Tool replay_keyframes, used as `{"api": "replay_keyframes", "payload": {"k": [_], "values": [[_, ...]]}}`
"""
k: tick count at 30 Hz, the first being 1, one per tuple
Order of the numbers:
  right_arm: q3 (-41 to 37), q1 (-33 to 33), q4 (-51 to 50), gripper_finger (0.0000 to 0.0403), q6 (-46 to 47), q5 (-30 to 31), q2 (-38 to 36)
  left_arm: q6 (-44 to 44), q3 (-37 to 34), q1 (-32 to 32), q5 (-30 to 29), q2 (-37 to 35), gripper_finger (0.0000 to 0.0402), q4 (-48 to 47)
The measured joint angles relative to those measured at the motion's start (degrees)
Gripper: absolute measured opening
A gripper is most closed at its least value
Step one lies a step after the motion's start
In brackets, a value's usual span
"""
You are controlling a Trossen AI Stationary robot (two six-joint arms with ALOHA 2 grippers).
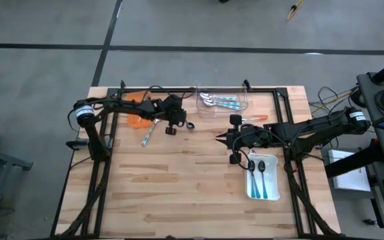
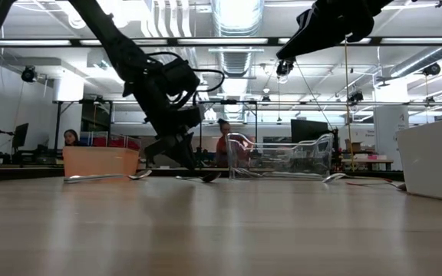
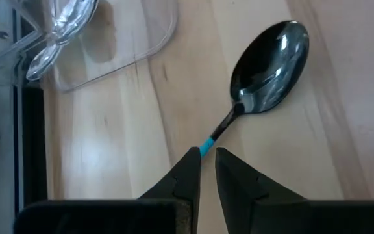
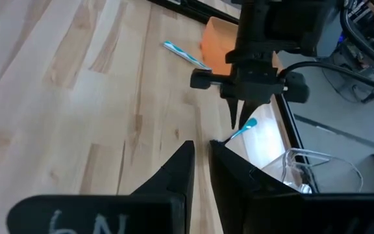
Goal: Sort silverware by color (type)
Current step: Put the blue spoon into the white bin
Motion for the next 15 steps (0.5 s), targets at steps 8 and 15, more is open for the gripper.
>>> {"api": "replay_keyframes", "payload": {"k": [8, 15], "values": [[0.0, 0.0, 0.0, 0.0038, -0.68, -0.06, 0.0, -0.2, 0.0, 1.11, 1.76, 0.02, 0.0068, 3.25], [0.0, 0.0, 0.0, 0.0038, -0.89, -0.13, 0.0, -0.98, 0.0, 1.6, 2.28, 0.02, 0.0117, 3.84]]}}
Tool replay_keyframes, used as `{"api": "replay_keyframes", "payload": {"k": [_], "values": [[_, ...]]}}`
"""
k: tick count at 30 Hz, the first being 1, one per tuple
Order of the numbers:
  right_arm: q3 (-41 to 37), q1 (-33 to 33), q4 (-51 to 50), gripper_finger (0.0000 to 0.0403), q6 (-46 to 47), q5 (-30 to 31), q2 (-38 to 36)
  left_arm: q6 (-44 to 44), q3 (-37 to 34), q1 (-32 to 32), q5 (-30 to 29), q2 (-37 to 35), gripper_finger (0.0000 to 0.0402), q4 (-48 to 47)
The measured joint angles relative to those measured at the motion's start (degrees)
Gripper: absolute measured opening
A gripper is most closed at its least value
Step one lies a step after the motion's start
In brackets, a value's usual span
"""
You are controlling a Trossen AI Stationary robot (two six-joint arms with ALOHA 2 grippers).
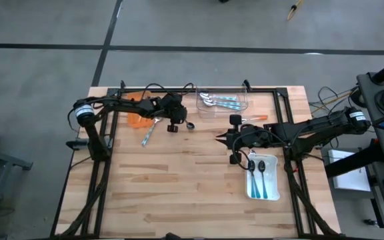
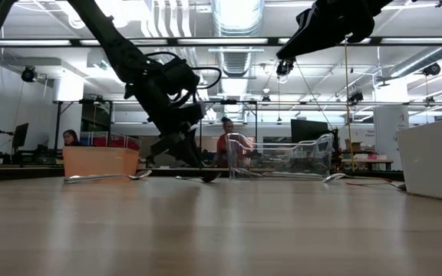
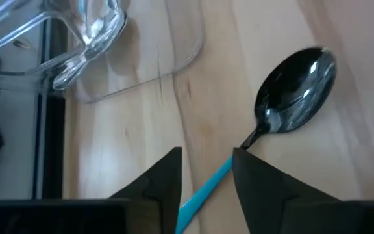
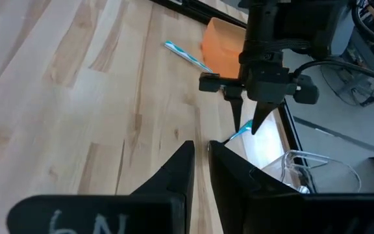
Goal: Sort silverware by color (type)
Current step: Put the blue spoon into the white bin
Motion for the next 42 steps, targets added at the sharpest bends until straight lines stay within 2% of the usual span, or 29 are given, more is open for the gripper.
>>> {"api": "replay_keyframes", "payload": {"k": [6, 10, 19, 24, 42], "values": [[0.02, 0.0, -0.02, 0.0038, 0.0, 0.02, 0.0, -0.64, 0.0, 0.44, 3.53, 0.0, 0.0154, 1.54], [0.02, 0.0, -0.02, 0.0038, 0.0, 0.0, 0.0, -0.64, 0.0, 0.98, 5.36, 0.0, 0.0165, 1.6], [0.02, 0.0, -0.04, 0.0038, 0.01, 0.01, 0.0, -0.88, -0.07, 2.36, 5.49, 0.0, 0.0166, 1.62], [0.02, 0.0, -0.04, 0.0038, 0.0, 0.02, 0.0, -2.07, -0.09, 2.42, 7.99, 0.0, 0.0166, 1.86], [0.02, 0.0, -0.08, 0.0038, 0.02, 0.02, 0.0, -3.7, -1.16, 2.42, 8.02, 1.23, 0.0166, 2.0]]}}
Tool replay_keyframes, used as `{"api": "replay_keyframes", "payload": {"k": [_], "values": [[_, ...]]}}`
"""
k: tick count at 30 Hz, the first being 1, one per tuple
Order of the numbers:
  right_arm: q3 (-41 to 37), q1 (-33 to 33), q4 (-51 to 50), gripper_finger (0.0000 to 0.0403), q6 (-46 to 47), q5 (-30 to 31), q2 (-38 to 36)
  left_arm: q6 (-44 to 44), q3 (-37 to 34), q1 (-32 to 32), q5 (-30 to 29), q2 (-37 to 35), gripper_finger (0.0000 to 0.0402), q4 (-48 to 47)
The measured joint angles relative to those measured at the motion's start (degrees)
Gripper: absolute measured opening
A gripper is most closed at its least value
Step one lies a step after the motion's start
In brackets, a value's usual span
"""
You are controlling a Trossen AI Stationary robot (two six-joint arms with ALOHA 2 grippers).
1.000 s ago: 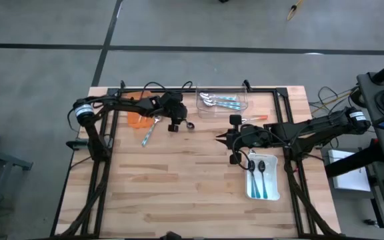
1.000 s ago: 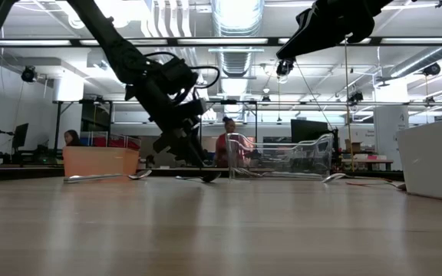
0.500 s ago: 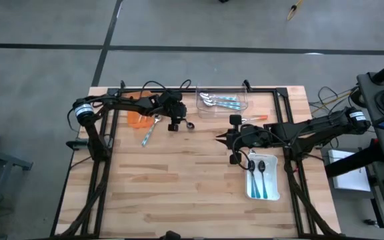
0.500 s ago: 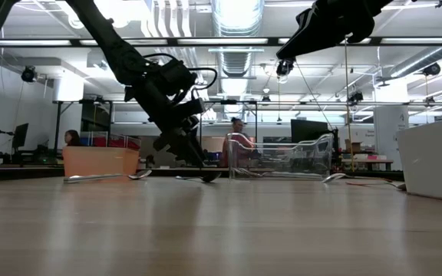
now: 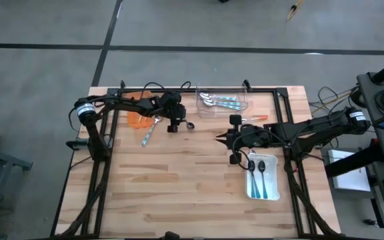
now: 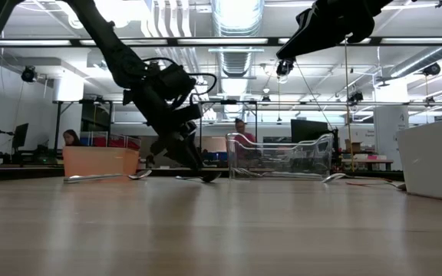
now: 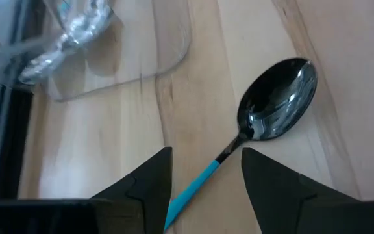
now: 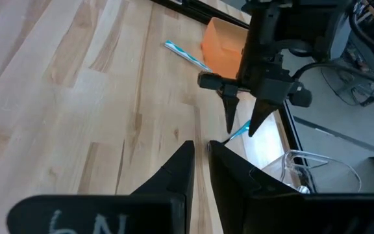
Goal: Sort silverware by color (type)
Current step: Put the blue spoon into the white bin
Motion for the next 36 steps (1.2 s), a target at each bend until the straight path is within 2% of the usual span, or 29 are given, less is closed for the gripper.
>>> {"api": "replay_keyframes", "payload": {"k": [7, 18, 36], "values": [[0.0, 0.0, -0.01, 0.0038, 0.17, 0.01, 0.0, -0.07, 0.07, 0.02, 0.37, 4.29, 0.0166, 2.18], [-0.04, 0.0, -0.05, 0.0038, -0.46, 0.08, 0.0, 0.12, 0.13, 0.09, 0.28, 4.41, 0.016, 1.99], [-0.11, 0.0, -0.05, 0.0038, -0.42, 0.09, 0.0, 0.37, 0.02, 0.04, 1.2, 4.49, 0.0045, 1.54]]}}
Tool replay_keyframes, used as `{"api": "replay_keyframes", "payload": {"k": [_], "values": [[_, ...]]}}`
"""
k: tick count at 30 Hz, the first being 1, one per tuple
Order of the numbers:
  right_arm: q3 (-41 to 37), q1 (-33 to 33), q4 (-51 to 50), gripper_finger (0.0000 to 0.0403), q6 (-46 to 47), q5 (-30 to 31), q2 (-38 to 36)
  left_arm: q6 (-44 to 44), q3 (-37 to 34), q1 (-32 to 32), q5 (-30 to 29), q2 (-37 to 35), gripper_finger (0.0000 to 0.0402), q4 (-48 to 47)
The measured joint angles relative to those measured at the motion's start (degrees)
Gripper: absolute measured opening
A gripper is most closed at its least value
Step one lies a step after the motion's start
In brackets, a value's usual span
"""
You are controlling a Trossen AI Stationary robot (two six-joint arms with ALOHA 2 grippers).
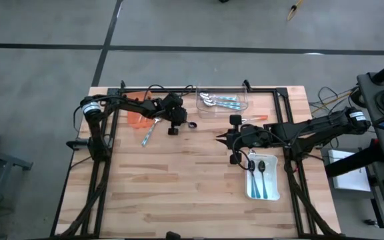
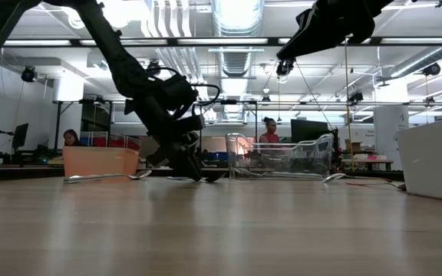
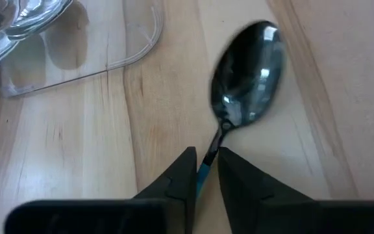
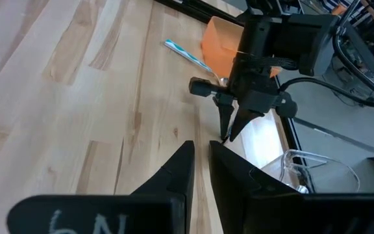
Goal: Sort silverware by color (type)
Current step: Put the blue spoon into the white bin
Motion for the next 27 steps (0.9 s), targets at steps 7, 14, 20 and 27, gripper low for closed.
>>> {"api": "replay_keyframes", "payload": {"k": [7, 14, 20, 27], "values": [[-0.02, 0.0, 0.0, 0.0038, -0.02, 0.0, 0.0, -0.15, 0.04, -0.12, 0.36, 0.0, 0.0004, -0.16], [-0.02, 0.0, -0.4, 0.0038, 0.0, 0.02, 0.0, -4.09, 0.07, -0.99, -0.11, -0.49, 0.0001, -0.64], [-0.02, 0.0, -0.39, 0.0038, 0.0, 0.02, 0.0, -8.61, 0.02, -3.26, -0.39, -2.69, 0.0001, -1.66], [-0.04, 0.0, -0.06, 0.0038, 0.37, 0.0, 0.0, -13.99, 0.02, -7.08, -2.01, -6.9, 0.0, -4.18]]}}
